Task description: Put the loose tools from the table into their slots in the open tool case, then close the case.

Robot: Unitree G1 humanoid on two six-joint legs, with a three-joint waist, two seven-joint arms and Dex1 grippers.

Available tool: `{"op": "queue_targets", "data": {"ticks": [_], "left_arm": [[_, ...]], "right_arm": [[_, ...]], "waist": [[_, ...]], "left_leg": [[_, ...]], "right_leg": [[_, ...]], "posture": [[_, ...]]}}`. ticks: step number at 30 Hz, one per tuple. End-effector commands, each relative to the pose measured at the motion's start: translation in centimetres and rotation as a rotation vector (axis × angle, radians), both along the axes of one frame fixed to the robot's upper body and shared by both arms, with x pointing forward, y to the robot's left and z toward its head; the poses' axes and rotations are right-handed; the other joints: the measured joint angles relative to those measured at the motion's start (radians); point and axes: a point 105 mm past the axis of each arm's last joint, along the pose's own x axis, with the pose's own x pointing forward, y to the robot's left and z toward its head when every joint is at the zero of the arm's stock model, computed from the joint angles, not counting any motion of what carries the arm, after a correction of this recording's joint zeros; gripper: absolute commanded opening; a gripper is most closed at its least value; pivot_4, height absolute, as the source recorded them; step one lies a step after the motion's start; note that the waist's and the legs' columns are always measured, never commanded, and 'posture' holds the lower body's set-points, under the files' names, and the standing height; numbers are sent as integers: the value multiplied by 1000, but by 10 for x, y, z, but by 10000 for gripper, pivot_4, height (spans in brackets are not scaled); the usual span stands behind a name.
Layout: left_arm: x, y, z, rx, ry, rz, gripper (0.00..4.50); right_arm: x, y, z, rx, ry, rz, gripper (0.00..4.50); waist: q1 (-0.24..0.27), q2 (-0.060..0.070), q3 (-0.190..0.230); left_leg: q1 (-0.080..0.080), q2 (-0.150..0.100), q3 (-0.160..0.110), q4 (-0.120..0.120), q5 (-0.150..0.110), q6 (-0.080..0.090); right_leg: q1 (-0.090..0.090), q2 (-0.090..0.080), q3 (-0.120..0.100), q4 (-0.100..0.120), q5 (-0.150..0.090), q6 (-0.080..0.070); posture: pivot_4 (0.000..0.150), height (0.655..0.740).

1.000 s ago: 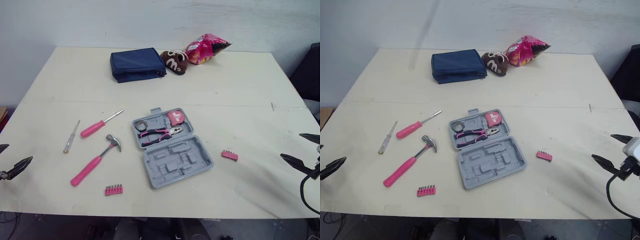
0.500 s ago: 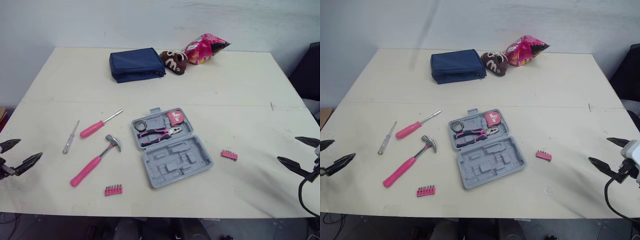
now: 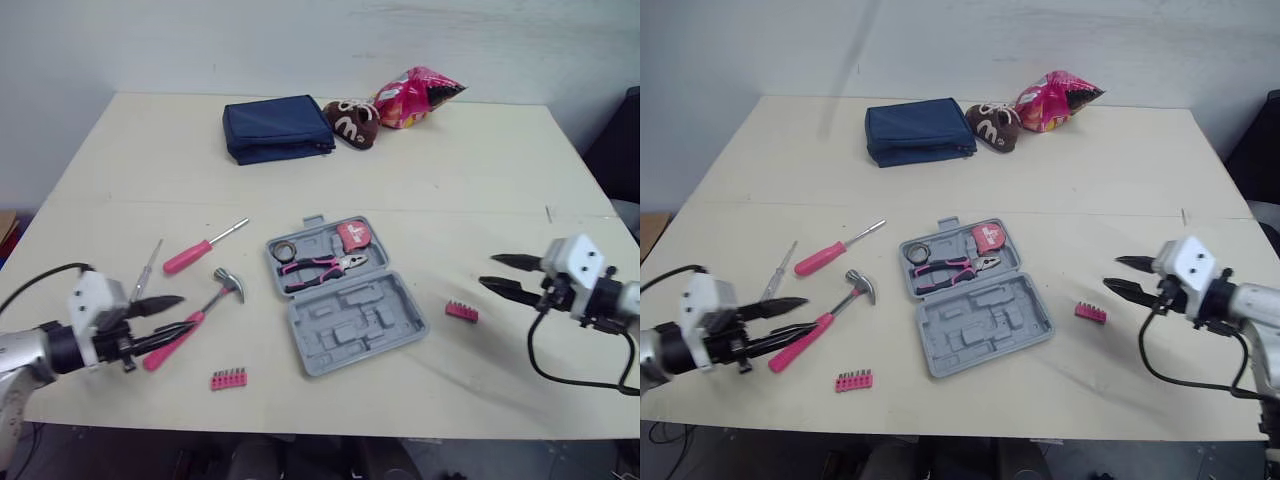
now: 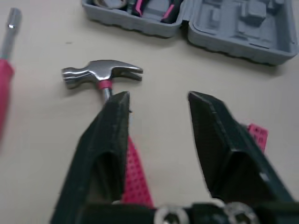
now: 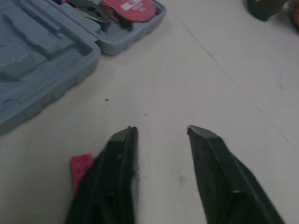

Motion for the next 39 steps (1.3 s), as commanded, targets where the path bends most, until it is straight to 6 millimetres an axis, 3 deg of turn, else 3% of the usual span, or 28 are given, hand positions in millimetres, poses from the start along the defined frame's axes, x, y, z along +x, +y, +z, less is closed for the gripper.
{"op": "queue_targets", "data": {"ticks": [1,2,12,17,24,32,39], "left_arm": [[3,-25,-5,43,2,-17,3976],[1,-32,-9,56,10,-33,537],[6,-88,-38,71,74,-34,537],[14,-91,-46,126,93,29,537],[28,-99,-38,110,83,65,537],[41,-119,-24,53,52,20,537],[50,-121,-22,50,63,1,537]], "right_arm": [[5,11,-8,-63,38,15,907],[9,12,-8,-74,29,5,0],[37,51,-20,-84,-10,-5,0],[51,80,-23,-80,-23,23,0],[60,99,-33,-45,1,45,0],[51,101,-38,-45,49,95,0],[27,98,-41,-41,114,146,0]], "waist": [[1,0,0],[0,0,0],[0,0,0],[-3,1,0],[2,1,0],[2,1,0],[16,1,0]], "left_leg": [[0,0,0,1,0,0],[0,0,0,1,0,0],[0,3,1,3,1,-2],[-1,4,2,6,1,-3],[-3,4,2,11,0,-3],[-3,5,2,12,0,-3],[-3,4,2,12,0,-3]], "right_leg": [[0,0,0,0,0,0],[0,1,0,0,0,0],[0,5,3,0,0,0],[-1,6,4,2,0,0],[-3,6,4,5,0,0],[-3,7,4,6,0,0],[-3,6,4,6,0,0]], "posture": [[1500,7400],[1500,7400],[1500,7400],[1500,7400],[1500,7400],[1500,7400],[1500,7400]]}}
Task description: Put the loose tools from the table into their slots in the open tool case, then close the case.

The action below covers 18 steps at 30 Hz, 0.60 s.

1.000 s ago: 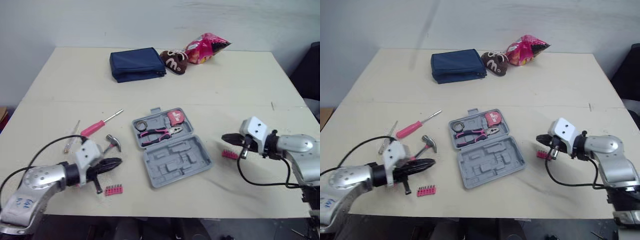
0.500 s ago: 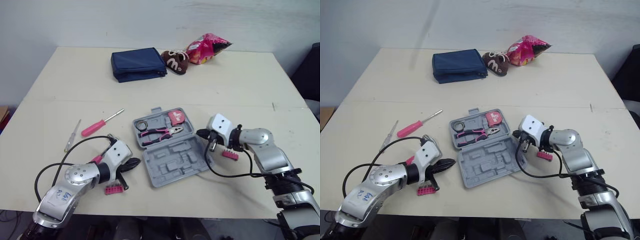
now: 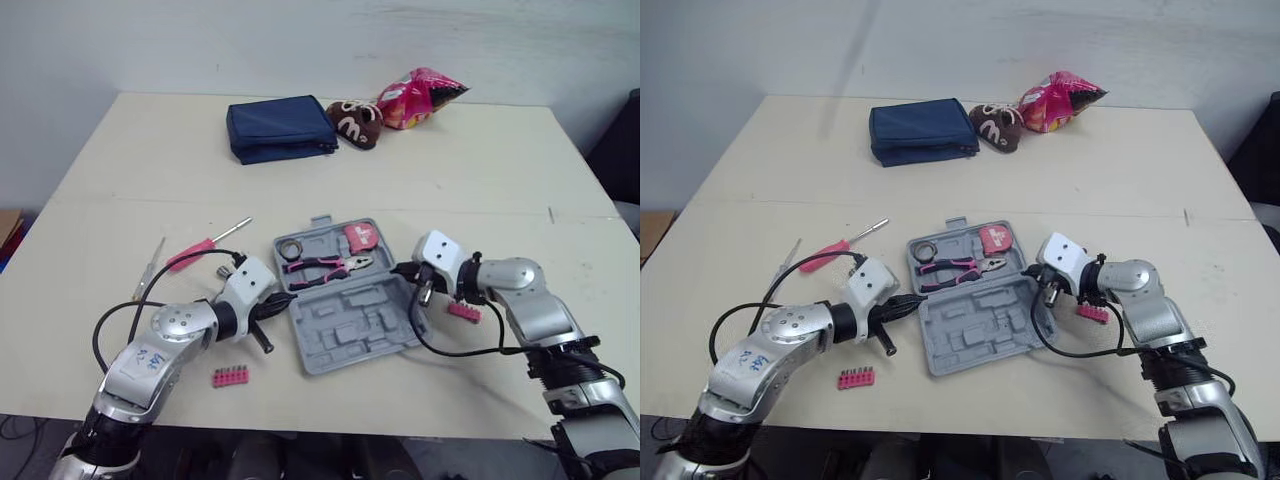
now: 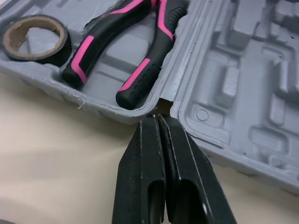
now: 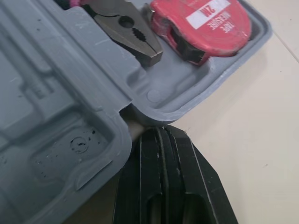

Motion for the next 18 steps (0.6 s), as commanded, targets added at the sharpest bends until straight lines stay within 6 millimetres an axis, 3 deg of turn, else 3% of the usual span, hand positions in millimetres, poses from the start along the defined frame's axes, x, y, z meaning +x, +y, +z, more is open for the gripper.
{"op": "queue_targets", "data": {"ticks": [1,10,18], "left_arm": [[0,-9,9,-41,-24,-46,537],[10,-9,0,-18,-31,-142,537],[10,-7,-12,-3,-15,-184,537]], "right_arm": [[-19,11,-1,17,41,81,0],[-52,7,-2,32,93,83,0],[-49,2,-5,31,59,19,0]], "waist": [[4,0,0],[11,0,0],[11,0,0]], "left_leg": [[0,0,0,0,0,0],[0,1,0,0,0,-1],[1,0,0,0,-1,0]], "right_leg": [[0,0,0,0,0,0],[0,0,0,-1,0,0],[1,0,0,0,0,0]], "posture": [[1500,7400],[1500,7400],[1500,7400]]}}
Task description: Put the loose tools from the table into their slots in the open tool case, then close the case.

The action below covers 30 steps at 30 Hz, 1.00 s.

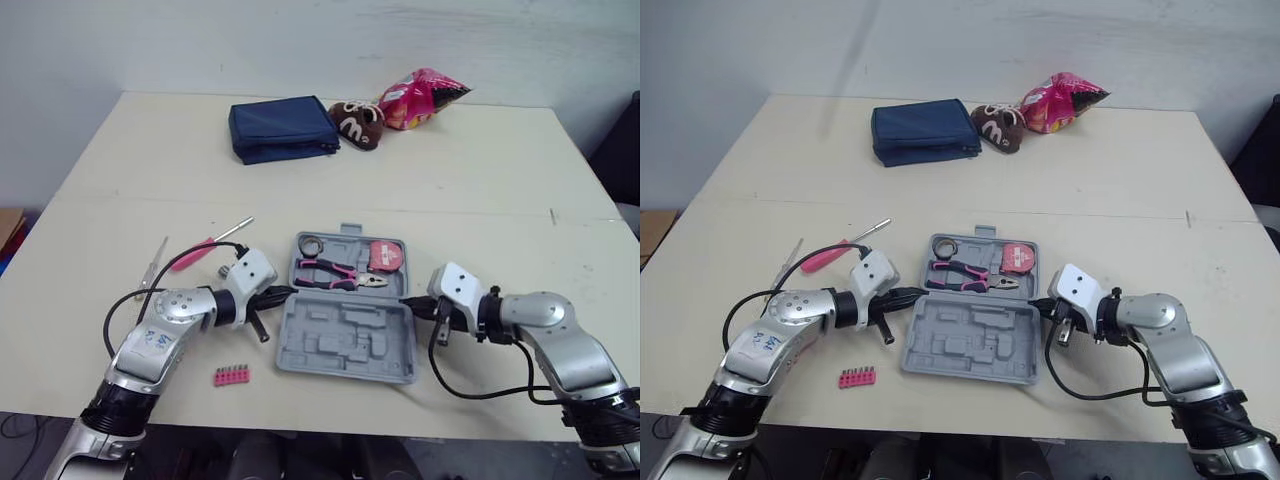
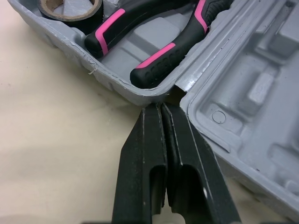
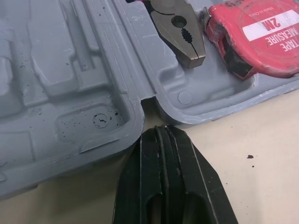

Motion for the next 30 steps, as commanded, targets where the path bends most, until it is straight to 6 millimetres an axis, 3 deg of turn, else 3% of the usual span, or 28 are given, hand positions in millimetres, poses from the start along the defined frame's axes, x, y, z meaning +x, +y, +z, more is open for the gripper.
{"op": "queue_targets", "data": {"ticks": [1,6,10,12,14,16,18,19,21,27,29,30], "left_arm": [[-8,-10,-5,-5,15,-63,537],[-5,8,15,-2,-41,-22,537],[-19,24,36,6,-73,-62,537],[-35,37,58,-164,-29,-91,537],[-42,68,67,-277,-20,-36,537],[-47,107,63,-193,-76,19,537],[-45,160,61,-119,-125,169,537],[-46,183,60,-95,-140,241,2753],[-52,219,55,-47,-144,332,8507],[-75,304,68,-40,-218,650,36493],[-90,323,65,-22,-208,723,44763],[-97,328,59,1,-189,736,44763]], "right_arm": [[1,6,6,9,-46,19,0],[-6,-7,18,-4,-63,28,0],[-18,-30,39,-37,-124,38,0],[-33,-45,58,19,-138,32,0],[-44,-59,74,128,-170,-12,0],[-52,-80,76,143,-219,-69,0],[-67,-115,68,68,-239,-135,0],[-73,-130,65,55,-236,-174,6542],[-80,-156,69,40,-292,-256,14131],[-104,-202,65,-94,-286,-369,44931],[-113,-211,61,-114,-273,-386,45000],[-116,-214,59,-111,-267,-387,45000]], "waist": [[0,0,0],[0,0,0],[1,0,0],[0,0,0],[-1,0,0],[-5,0,0],[-3,0,0],[-2,0,0],[-3,0,0],[-6,-1,0],[-7,-1,0],[-10,-2,0]], "left_leg": [[0,0,0,0,0,0],[0,0,0,0,0,1],[-4,0,0,-1,-1,0],[-7,0,0,0,-1,0],[-11,1,-1,0,0,0],[-11,2,-1,0,0,0],[-10,2,-1,0,0,0],[-9,2,-1,0,-1,0],[-9,0,-1,-1,-3,5],[-9,-2,1,-4,-7,8],[-9,-2,0,-6,-7,7],[-9,-2,0,-9,-7,7]], "right_leg": [[0,0,0,0,0,0],[0,0,0,0,0,0],[-4,0,0,0,0,0],[-7,0,0,0,0,0],[-10,0,-1,1,0,0],[-10,1,-1,0,0,0],[-10,2,-1,0,0,-1],[-10,2,-1,0,-1,-1],[-9,0,-2,-1,-1,-2],[-9,-6,-2,-5,0,-2],[-9,-6,-3,-6,0,-2],[-10,-7,-3,-6,0,-2]], "posture": [[1500,7400],[1500,7400],[1500,7400],[1500,7400],[1500,7400],[1500,7400],[1500,7400],[1500,7400],[1500,7400],[1500,7400],[1500,7400],[1500,7400]]}}
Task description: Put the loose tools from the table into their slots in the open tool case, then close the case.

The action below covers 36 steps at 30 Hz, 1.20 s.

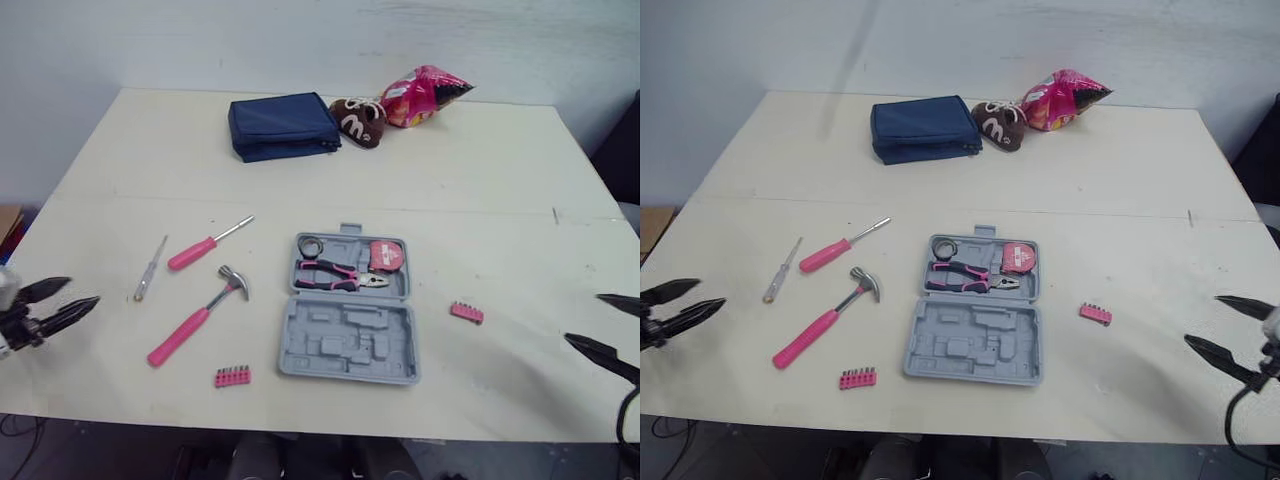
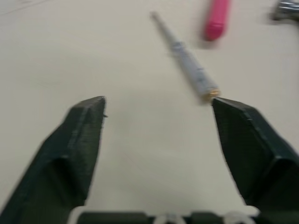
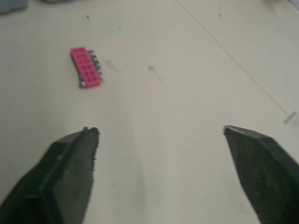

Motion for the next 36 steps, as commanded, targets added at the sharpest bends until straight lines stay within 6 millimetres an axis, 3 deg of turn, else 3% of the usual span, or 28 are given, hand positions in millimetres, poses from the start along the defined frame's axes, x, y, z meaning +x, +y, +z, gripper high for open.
{"op": "queue_targets", "data": {"ticks": [1,5,13,18,21,26,36], "left_arm": [[-26,30,1,59,13,109,44763],[-37,40,-1,58,26,143,44763],[-32,27,-2,35,30,73,44763],[-10,-7,11,26,-12,-56,44763],[6,-31,29,69,-61,-145,44763],[27,-59,41,85,-20,-239,44763],[63,-68,35,64,75,-235,44763]], "right_arm": [[-15,-14,5,-25,-36,-9,45000],[-20,-15,0,-20,-26,2,45000],[-4,22,7,95,-78,116,45000],[7,58,19,202,-144,231,45000],[10,80,26,257,-173,324,45000],[14,112,40,330,-232,437,45000],[12,170,59,479,-267,612,45000]], "waist": [[-7,0,0],[-19,0,0],[-24,-1,-1],[-21,-1,-1],[-16,-2,-1],[-17,-2,-1],[-19,-2,-1]], "left_leg": [[0,0,0,-3,0,0],[6,-1,3,-9,2,-1],[10,-1,2,-10,4,-4],[10,-1,1,-10,5,-1],[9,-1,0,-9,5,-1],[9,-2,0,-9,6,-1],[8,1,1,-7,7,-4]], "right_leg": [[-1,0,0,-1,0,0],[2,0,0,-2,-1,-1],[4,-1,1,3,0,-1],[4,-2,0,4,-1,-2],[4,-2,-1,4,-1,-1],[4,-1,0,5,0,-1],[0,5,2,8,-1,-1]], "posture": [[1500,7400],[1500,7400],[1500,7400],[1500,7400],[1500,7400],[1500,7400],[1500,7400]]}}
